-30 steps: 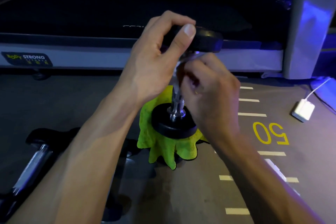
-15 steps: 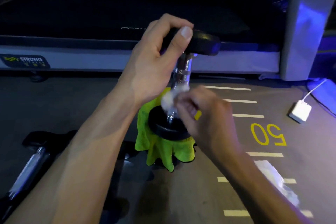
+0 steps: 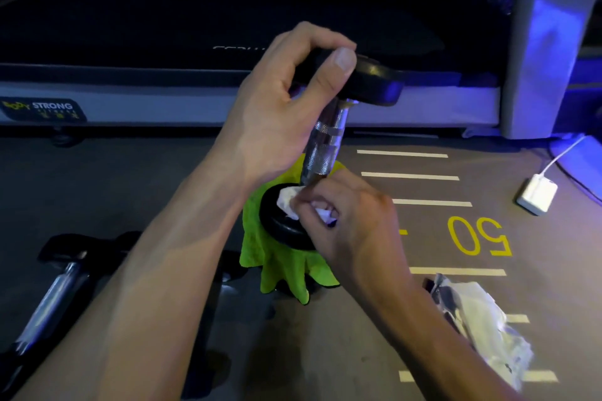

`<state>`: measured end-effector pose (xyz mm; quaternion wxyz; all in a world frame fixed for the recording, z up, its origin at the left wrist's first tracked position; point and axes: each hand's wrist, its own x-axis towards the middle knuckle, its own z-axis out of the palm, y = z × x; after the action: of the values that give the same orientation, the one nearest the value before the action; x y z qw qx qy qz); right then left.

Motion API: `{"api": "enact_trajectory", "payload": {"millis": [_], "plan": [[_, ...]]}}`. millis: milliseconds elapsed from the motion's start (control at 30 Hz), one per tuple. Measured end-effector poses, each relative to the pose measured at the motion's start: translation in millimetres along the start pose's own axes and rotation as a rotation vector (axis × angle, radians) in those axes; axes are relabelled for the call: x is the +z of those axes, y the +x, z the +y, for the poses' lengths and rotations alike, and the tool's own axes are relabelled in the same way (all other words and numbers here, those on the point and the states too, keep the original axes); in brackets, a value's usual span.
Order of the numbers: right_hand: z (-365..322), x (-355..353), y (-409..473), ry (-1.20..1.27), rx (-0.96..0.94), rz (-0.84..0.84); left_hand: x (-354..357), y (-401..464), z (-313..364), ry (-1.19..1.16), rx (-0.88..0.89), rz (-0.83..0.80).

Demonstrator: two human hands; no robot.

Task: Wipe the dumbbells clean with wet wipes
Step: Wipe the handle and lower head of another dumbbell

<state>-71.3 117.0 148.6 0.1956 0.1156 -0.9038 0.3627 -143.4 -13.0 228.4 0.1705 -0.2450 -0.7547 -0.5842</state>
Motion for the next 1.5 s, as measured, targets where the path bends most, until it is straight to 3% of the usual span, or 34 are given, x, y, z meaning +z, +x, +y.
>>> {"api": "enact_trajectory", "payload": {"millis": [333, 467, 633, 700, 833, 1033, 1200, 1400, 1500], "plan": [[16, -13, -5, 0.299, 0.180, -0.104, -13, -9, 0, -0.157, -0.042, 0.025], [-3, -8, 6, 0.256, 0.075, 0.035, -14, -10, -1, -0.144, -0.039, 0.040], [-16, -14, 48, 0.223, -0.087, 0.364, -19, -6, -6, -0.103, -0.048, 0.038], [-10, -5, 35, 0.200, -0.095, 0.312, -19, -4, -6, -0.108, -0.062, 0.048], [2, 6, -1, 0.136, -0.045, 0.095, -16, -3, -7, -0.134, -0.058, 0.058], [-14, -4, 54, 0.323, -0.010, 0.353, -17, -2, -4, -0.089, -0.075, 0.074], [-5, 11, 22, 0.352, 0.080, 0.259, -16, -1, -4, -0.099, -0.112, 0.101], [-25, 5, 62, 0.627, 0.210, 0.419, -13, -1, -2, -0.093, -0.102, 0.122], [-26, 9, 62, 0.761, 0.304, 0.412, -15, 0, -3, -0.084, -0.101, 0.151]]}}
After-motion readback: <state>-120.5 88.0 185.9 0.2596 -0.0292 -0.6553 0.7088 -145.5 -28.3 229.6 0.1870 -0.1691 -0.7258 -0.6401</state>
